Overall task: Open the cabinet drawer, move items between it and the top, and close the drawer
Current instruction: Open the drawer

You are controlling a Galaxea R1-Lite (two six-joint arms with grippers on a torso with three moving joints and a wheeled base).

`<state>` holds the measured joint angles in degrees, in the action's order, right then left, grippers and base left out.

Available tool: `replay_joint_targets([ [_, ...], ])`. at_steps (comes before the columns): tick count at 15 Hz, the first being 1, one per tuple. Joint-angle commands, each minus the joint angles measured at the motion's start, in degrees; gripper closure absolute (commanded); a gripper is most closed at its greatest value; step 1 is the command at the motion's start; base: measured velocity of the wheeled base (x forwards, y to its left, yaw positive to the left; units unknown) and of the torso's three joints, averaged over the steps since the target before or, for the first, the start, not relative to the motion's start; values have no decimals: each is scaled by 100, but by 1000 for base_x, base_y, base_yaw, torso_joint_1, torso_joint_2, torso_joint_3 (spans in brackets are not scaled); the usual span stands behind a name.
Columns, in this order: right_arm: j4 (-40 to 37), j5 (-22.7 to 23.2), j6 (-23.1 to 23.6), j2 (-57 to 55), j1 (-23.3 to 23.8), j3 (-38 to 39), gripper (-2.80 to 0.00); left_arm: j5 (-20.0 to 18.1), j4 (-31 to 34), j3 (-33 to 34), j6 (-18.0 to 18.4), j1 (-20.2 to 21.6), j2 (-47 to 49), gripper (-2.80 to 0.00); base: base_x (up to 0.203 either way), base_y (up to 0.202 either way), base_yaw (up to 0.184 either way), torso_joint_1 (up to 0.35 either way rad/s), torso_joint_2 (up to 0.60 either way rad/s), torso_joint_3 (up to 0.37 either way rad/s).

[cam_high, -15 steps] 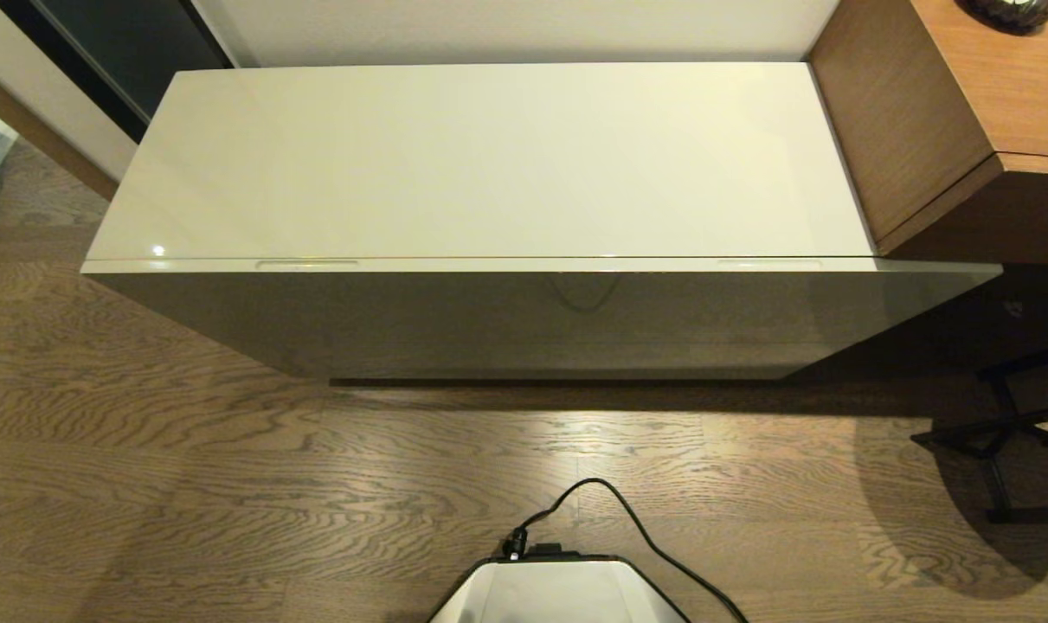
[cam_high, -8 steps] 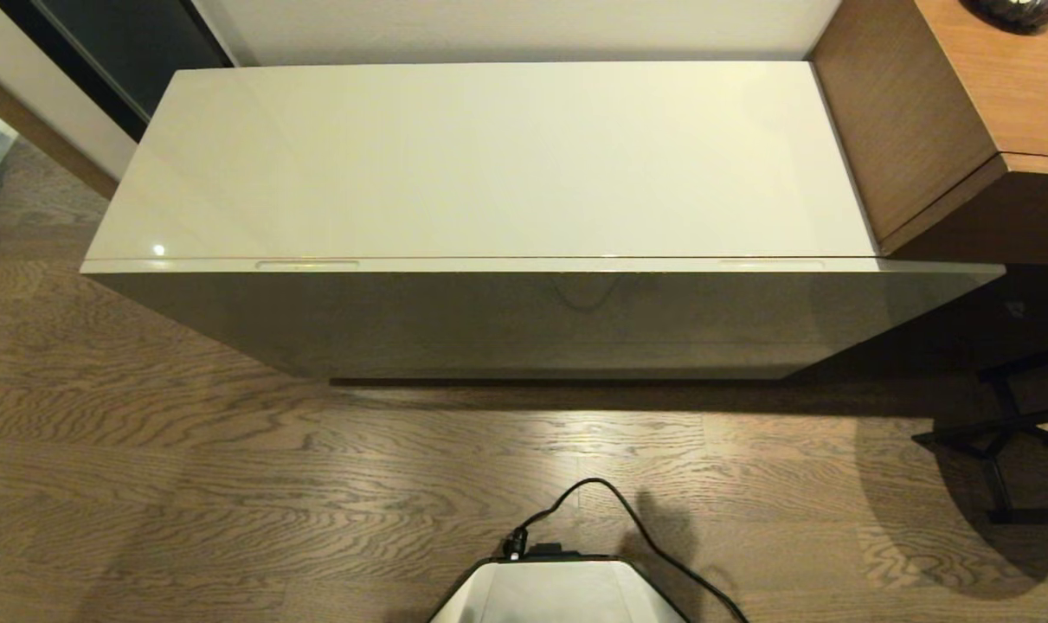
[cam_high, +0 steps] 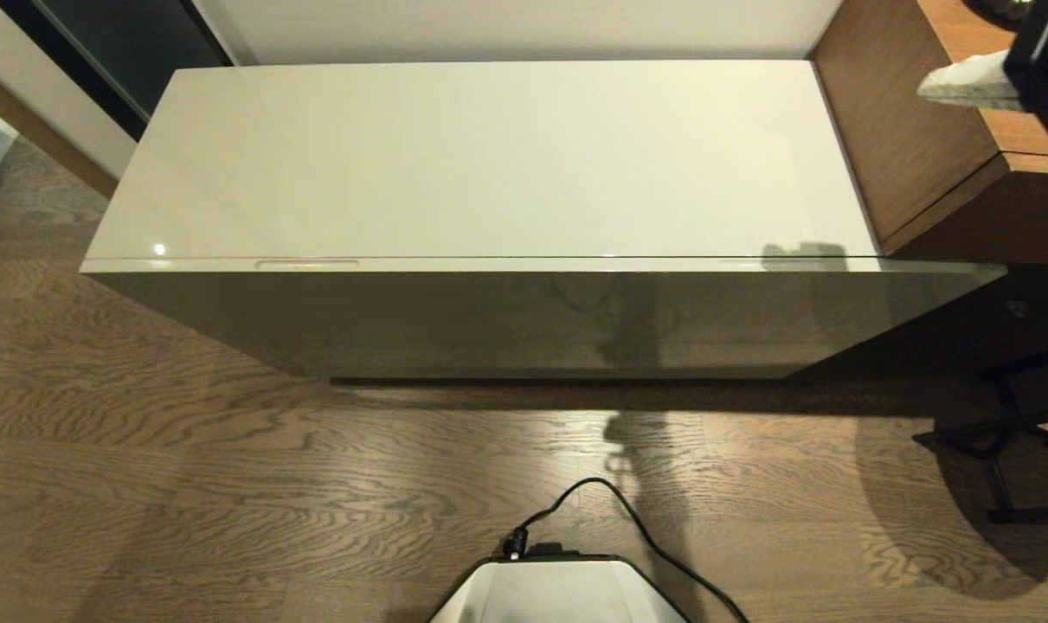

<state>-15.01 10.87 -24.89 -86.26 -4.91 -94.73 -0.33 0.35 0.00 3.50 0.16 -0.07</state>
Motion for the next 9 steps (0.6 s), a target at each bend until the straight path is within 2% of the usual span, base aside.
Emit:
replay_joint_targets([
  [1,558,-15,-66,-486,-48,186,0,-2,1,0,2,2,7,0,0,0,0,0,0,0],
  [4,424,-207,-84,-632,-119,301,0,-2,1,0,2,2,7,0,0,0,0,0,0,0],
  [6,347,-903,-50,-852,-291,399,0,-2,1,0,2,2,7,0,0,0,0,0,0,0],
  [7,261,-994,29,-866,-344,431,0,-2,1,0,2,2,7,0,0,0,0,0,0,0],
  [8,-72,-1099,348,-861,-506,468,0,-2,1,0,2,2,7,0,0,0,0,0,0,0],
  [9,-160,-1128,403,-863,-600,488,0,-2,1,0,2,2,7,0,0,0,0,0,0,0],
])
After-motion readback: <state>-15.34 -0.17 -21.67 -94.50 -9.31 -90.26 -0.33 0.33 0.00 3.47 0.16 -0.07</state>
